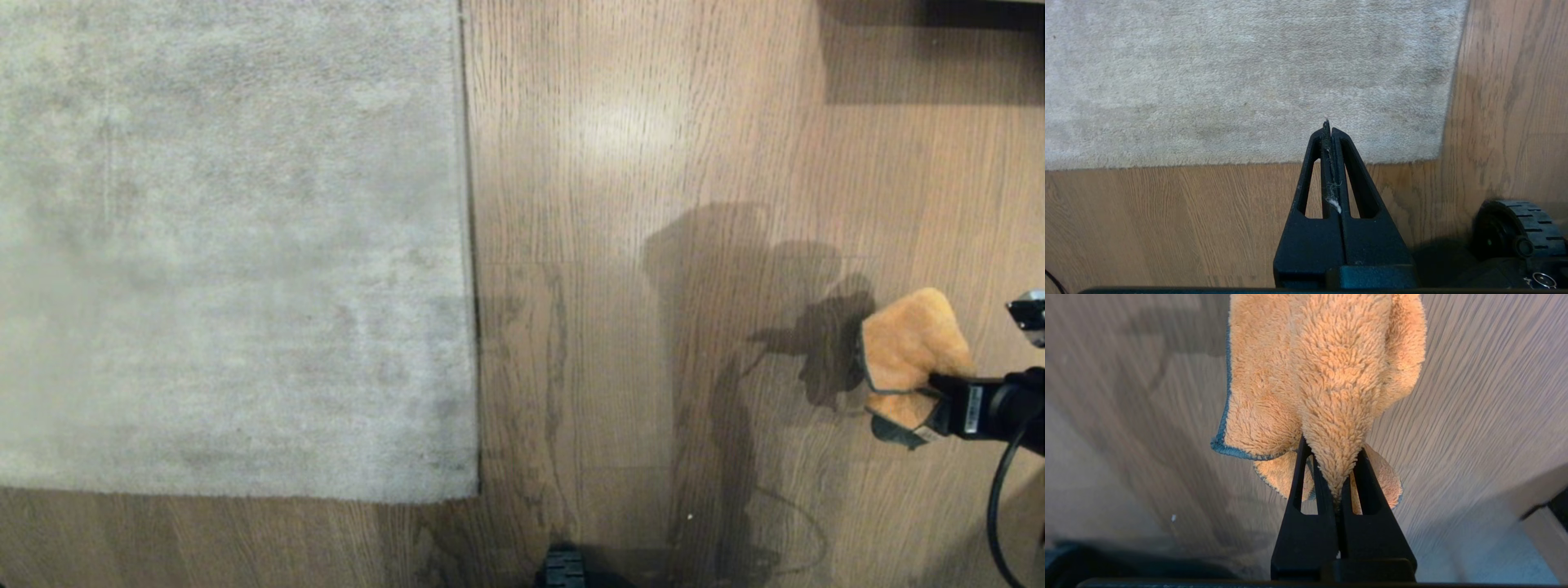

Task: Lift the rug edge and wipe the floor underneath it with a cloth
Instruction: Pick up the rag

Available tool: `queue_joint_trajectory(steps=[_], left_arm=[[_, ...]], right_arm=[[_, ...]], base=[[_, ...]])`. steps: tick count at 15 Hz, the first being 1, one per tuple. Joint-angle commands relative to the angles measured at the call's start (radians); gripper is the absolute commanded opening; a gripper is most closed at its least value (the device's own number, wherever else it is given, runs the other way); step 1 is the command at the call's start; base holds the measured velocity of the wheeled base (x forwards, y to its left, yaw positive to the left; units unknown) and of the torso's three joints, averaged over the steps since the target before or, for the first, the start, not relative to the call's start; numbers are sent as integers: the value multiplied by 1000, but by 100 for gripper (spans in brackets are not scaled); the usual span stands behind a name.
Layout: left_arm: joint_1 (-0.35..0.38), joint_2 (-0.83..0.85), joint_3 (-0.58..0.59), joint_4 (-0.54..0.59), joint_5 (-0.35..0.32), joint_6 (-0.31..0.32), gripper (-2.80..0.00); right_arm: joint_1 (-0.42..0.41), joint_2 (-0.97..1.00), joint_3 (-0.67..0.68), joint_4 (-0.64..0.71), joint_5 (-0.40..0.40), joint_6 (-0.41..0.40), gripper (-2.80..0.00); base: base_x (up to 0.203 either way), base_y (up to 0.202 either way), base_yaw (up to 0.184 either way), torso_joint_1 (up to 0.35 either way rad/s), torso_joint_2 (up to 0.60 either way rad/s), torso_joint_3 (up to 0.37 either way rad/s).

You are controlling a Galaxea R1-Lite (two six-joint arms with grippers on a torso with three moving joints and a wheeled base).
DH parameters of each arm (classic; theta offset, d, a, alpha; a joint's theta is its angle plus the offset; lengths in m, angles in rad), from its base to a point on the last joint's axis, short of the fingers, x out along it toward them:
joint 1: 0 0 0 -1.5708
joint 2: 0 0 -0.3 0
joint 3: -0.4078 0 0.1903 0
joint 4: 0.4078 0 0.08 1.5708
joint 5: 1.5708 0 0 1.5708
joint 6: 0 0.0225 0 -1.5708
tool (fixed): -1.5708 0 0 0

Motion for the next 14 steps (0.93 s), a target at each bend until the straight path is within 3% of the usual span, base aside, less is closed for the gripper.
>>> queue_joint_trajectory(steps=[1, 7, 14], left_arm=[[0, 0, 0, 0, -1, 0, -280], [0, 0, 0, 0, 0, 0, -280], [0, 0, 0, 0, -1, 0, -280]], right_arm=[[7, -63, 38, -10, 0, -5, -280], [14, -306, 150, 9, 15, 5, -280], [12, -545, 174, 163, 14, 4, -280]], base=[[0, 0, 0, 0, 0, 0], [0, 0, 0, 0, 0, 0], [0, 0, 0, 0, 0, 0]])
